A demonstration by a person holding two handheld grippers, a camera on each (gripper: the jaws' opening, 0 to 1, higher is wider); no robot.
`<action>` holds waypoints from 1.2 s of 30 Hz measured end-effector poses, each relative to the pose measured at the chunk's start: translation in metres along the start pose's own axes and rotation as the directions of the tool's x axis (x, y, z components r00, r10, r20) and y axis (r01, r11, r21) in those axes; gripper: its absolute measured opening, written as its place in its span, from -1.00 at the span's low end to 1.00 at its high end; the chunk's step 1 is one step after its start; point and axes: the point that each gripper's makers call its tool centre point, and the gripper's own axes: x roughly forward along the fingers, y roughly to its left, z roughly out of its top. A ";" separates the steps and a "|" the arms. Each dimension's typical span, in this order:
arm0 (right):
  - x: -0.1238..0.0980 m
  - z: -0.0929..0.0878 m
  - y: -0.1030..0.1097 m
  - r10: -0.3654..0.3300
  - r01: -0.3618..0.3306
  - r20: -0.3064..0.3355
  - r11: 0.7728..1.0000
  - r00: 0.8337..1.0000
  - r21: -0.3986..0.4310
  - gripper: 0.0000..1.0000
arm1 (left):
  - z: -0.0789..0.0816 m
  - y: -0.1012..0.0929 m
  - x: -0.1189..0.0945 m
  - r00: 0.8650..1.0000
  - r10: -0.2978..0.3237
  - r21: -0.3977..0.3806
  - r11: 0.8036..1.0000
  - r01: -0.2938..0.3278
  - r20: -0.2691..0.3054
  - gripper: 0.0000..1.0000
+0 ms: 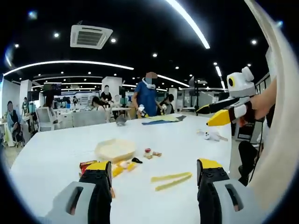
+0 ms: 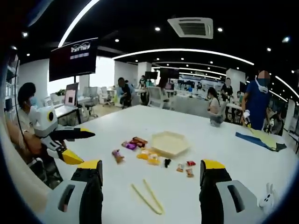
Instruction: Place the target food into the container with the food tongs after gripping and lifting it, then release it inside without dropping or visibly crushing the food.
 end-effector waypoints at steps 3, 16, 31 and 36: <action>-0.001 -0.001 -0.003 -0.002 0.002 -0.003 1.000 1.000 0.004 0.74 | -0.005 -0.005 0.007 1.000 -0.020 0.005 1.000 0.020 -0.014 0.44; -0.001 -0.003 -0.009 0.009 -0.009 -0.015 1.000 1.000 -0.001 0.74 | -0.024 -0.011 0.026 0.997 -0.060 0.004 0.998 0.060 -0.054 0.39; -0.004 -0.014 -0.030 -0.007 0.007 -0.036 1.000 0.999 0.017 0.74 | -0.042 -0.022 0.053 0.988 -0.112 -0.011 0.994 0.112 -0.105 0.33; -0.005 -0.017 -0.034 -0.007 0.008 -0.042 1.000 0.999 0.022 0.74 | -0.050 -0.024 0.061 0.984 -0.126 -0.017 0.992 0.125 -0.126 0.28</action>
